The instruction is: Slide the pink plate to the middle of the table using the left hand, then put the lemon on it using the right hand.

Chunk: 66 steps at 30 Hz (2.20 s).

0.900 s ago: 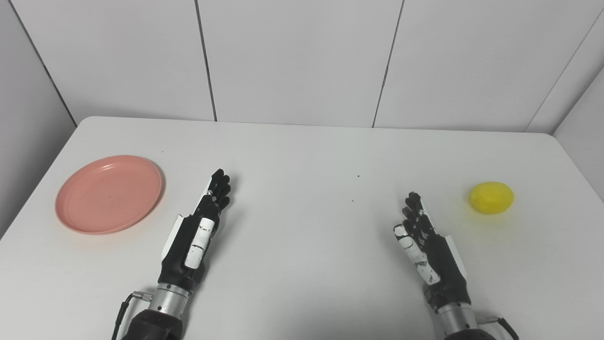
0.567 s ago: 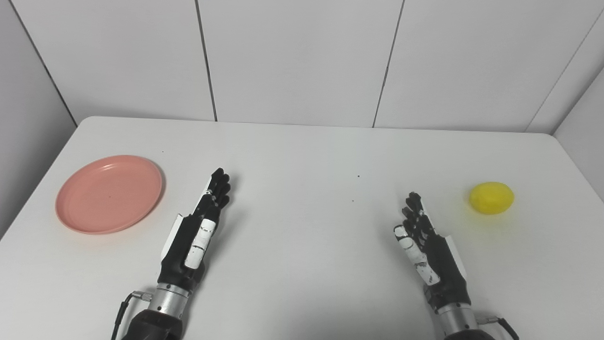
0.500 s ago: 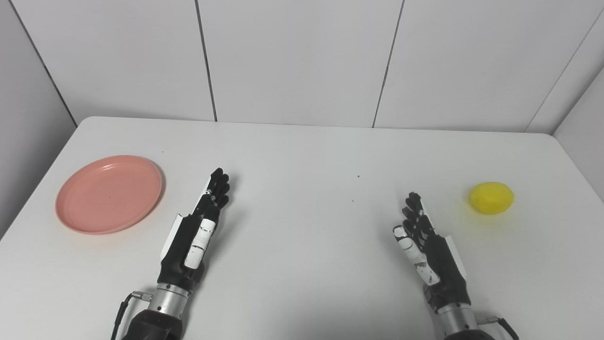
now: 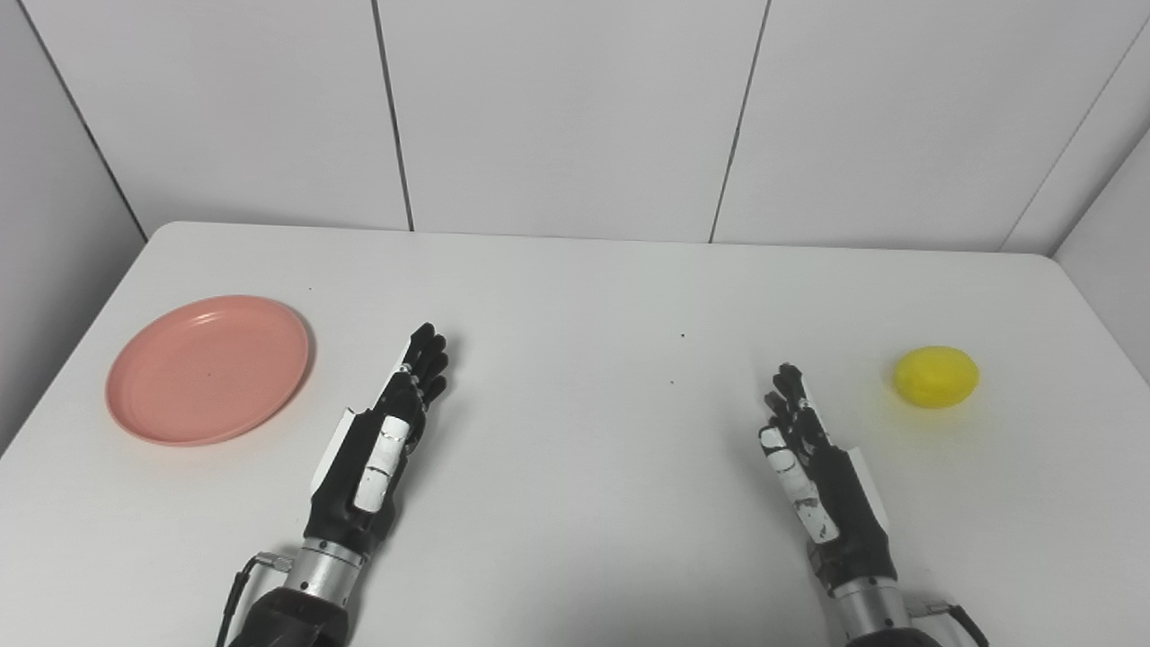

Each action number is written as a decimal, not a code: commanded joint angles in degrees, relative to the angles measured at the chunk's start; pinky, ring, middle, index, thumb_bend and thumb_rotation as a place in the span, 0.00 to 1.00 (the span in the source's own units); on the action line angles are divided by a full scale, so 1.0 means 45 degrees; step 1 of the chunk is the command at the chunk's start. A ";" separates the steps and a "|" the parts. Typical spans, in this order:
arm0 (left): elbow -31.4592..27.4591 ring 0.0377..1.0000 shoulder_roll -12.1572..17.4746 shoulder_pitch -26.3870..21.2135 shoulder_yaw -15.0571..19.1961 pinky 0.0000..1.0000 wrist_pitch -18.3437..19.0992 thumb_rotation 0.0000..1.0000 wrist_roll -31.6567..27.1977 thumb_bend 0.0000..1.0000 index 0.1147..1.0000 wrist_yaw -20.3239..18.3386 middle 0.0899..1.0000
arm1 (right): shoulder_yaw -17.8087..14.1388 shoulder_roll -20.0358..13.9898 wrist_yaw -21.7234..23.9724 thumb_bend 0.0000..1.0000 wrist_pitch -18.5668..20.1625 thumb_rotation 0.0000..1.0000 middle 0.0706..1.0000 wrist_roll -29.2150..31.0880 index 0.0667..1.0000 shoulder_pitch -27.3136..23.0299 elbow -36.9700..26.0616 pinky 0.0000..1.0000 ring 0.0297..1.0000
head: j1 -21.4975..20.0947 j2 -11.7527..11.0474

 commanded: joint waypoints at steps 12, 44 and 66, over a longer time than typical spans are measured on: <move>0.0838 1.00 -0.0229 0.0572 -0.0140 1.00 -0.0272 1.00 0.0161 0.73 1.00 0.0042 1.00 | 0.0114 -0.0272 0.0698 0.57 -0.0525 1.00 1.00 0.0794 1.00 0.0024 -0.0239 1.00 1.00 | 0.0506 -0.0202; -0.1803 1.00 -0.0675 0.0227 0.0226 1.00 0.0433 1.00 0.0331 0.79 1.00 0.0610 1.00 | -0.1280 -0.0968 0.1252 0.65 -0.1052 1.00 1.00 0.2555 1.00 0.0209 0.1192 1.00 1.00 | 0.7121 -0.3505; -0.3029 0.96 0.1842 -0.1022 0.2338 0.96 0.1774 1.00 0.0553 0.87 0.98 0.0919 0.97 | -0.1249 -0.1006 0.1196 0.63 -0.1229 1.00 1.00 0.2338 1.00 0.0197 0.1202 1.00 1.00 | 0.7050 -0.3032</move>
